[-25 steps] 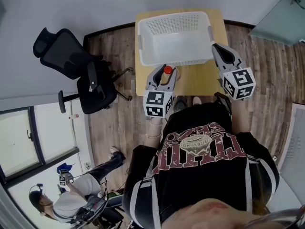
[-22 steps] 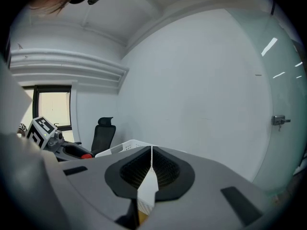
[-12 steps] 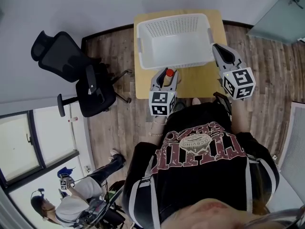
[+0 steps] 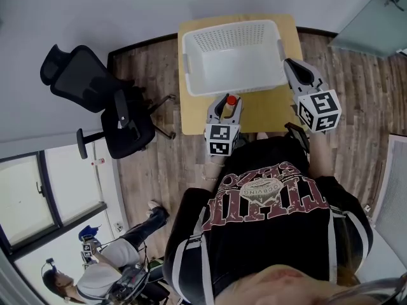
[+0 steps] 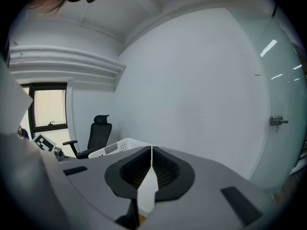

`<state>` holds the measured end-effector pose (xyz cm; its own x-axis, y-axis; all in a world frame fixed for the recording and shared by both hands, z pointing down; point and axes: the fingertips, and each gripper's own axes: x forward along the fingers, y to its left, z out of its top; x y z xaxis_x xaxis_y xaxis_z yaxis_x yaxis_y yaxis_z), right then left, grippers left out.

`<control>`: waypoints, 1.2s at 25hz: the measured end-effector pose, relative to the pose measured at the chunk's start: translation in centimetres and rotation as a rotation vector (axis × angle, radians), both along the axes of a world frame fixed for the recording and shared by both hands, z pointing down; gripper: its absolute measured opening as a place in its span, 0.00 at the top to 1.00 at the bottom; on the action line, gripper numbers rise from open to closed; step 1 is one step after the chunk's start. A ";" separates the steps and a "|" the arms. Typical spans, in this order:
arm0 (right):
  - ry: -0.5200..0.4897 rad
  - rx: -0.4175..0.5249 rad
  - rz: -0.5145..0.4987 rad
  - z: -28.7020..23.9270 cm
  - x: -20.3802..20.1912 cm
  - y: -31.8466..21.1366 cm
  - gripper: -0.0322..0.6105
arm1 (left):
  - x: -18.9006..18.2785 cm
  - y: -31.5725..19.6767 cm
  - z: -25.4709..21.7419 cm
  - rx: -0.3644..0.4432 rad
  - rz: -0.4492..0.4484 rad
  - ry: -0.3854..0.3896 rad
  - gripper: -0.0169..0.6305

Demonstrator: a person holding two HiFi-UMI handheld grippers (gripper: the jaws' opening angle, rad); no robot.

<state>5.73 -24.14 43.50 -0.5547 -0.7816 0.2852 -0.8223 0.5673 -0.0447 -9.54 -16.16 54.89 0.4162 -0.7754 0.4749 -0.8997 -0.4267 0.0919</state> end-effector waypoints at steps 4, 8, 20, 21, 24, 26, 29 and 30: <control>0.003 -0.006 0.000 0.2 0.1 -0.3 0.92 | 0.2 -0.1 0.3 0.004 0.003 -0.007 0.67; 0.006 -0.011 -0.003 0.3 -0.1 -0.2 0.92 | 0.3 0.2 0.9 0.009 0.018 -0.013 0.67; 0.006 -0.016 -0.027 0.6 -0.8 0.3 0.92 | 0.6 1.4 1.0 0.023 0.034 -0.018 0.67; 0.005 -0.017 -0.031 0.7 -0.9 0.4 0.92 | 0.7 1.5 1.0 0.026 0.036 -0.021 0.67; -0.002 -0.017 -0.048 0.7 -1.2 0.7 0.92 | 0.9 1.6 1.1 0.033 0.041 -0.029 0.67; -0.005 -0.018 -0.057 0.6 -1.3 0.8 0.92 | 1.1 1.7 1.1 0.030 0.046 -0.017 0.67; -0.004 -0.017 -0.065 0.6 -1.4 1.0 0.92 | 1.4 1.9 1.0 0.023 0.045 0.016 0.66; -0.005 -0.015 -0.068 0.6 -1.3 1.1 0.92 | 1.5 1.9 1.0 0.026 0.045 0.014 0.65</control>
